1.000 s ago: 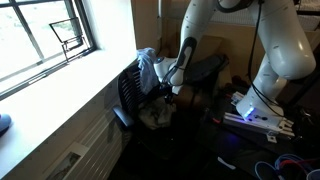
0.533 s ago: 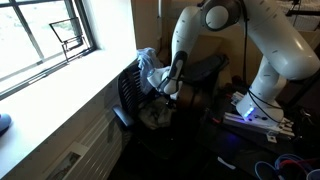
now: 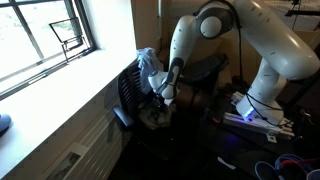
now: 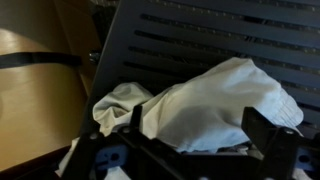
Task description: Pick up the brown clothing from the black chair and put it on the brown chair
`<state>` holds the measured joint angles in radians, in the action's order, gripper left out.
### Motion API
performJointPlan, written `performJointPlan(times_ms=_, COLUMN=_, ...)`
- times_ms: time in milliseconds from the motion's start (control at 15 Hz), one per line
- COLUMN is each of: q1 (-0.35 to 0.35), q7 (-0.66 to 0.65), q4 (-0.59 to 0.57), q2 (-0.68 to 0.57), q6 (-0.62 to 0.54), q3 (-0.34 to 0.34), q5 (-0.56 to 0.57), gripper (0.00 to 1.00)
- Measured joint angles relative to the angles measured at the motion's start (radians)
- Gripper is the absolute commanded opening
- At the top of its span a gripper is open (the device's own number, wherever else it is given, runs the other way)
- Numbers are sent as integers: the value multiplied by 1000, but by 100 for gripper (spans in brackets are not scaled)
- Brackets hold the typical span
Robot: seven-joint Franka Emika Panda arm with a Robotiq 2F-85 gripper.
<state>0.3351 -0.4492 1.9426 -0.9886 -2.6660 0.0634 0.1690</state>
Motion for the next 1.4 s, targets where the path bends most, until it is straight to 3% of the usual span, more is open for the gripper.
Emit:
performJointPlan(times_ms=267, q1=71, q7=-91, q4=-52, q2=-106, q6=-194, q3=65, q5=-53, gripper=100)
performJointPlan(times_ms=467, q1=109, q7=-109, q4=-103, q2=-169, q6=-225, q3=100, q5=-132, gripper=100)
performJointPlan(times_ms=533, q1=114, q7=-111, q4=-119, q2=-185, q6=-226, q3=107, q5=-151, gripper=75)
performJointPlan(times_ms=600, q1=114, q7=-111, q4=-134, q2=-199, q6=-221, q3=108, q5=-169, gripper=74)
performJointPlan(times_ms=1200, q1=18, q7=-73, q4=-274, q2=-224, q6=125, q3=52, q5=-197, gripper=9)
performJointPlan(times_ms=1400, q1=-12, q7=-71, q4=-314, q2=-227, q6=214, q3=38, q5=-197, gripper=0)
